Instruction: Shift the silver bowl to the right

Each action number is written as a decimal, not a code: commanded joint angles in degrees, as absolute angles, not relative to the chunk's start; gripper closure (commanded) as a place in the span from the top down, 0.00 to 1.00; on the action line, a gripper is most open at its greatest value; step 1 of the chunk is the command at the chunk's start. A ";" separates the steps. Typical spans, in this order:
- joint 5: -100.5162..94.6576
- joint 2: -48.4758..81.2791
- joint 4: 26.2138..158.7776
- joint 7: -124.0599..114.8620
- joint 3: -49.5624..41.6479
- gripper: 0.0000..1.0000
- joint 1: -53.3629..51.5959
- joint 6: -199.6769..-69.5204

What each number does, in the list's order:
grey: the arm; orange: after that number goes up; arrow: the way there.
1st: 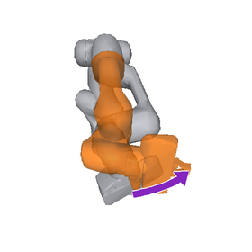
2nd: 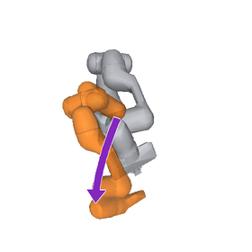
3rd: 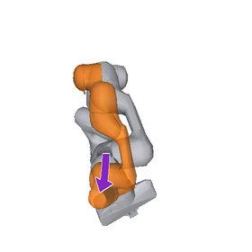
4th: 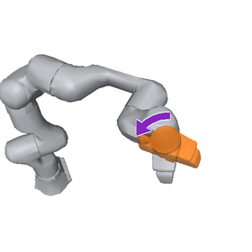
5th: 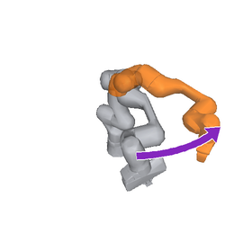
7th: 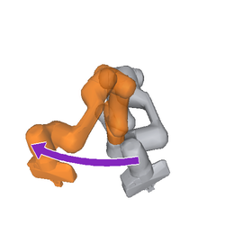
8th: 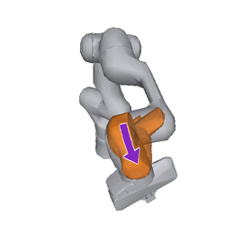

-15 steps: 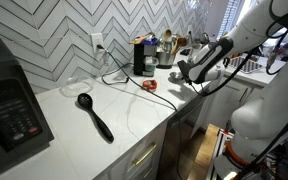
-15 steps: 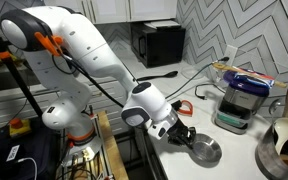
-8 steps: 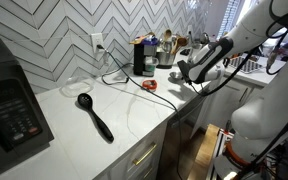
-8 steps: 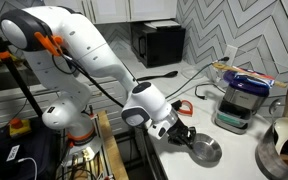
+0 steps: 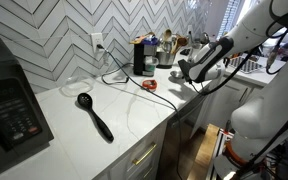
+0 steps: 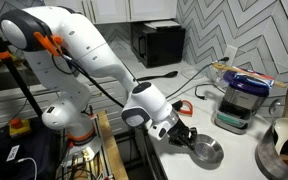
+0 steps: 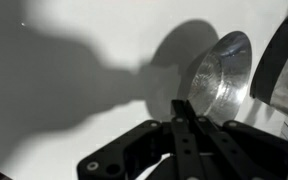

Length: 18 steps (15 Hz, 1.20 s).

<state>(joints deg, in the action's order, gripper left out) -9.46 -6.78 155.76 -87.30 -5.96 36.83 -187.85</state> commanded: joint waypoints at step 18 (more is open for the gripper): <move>1.24 -19.23 159.07 -77.93 -9.23 0.81 28.91 -176.48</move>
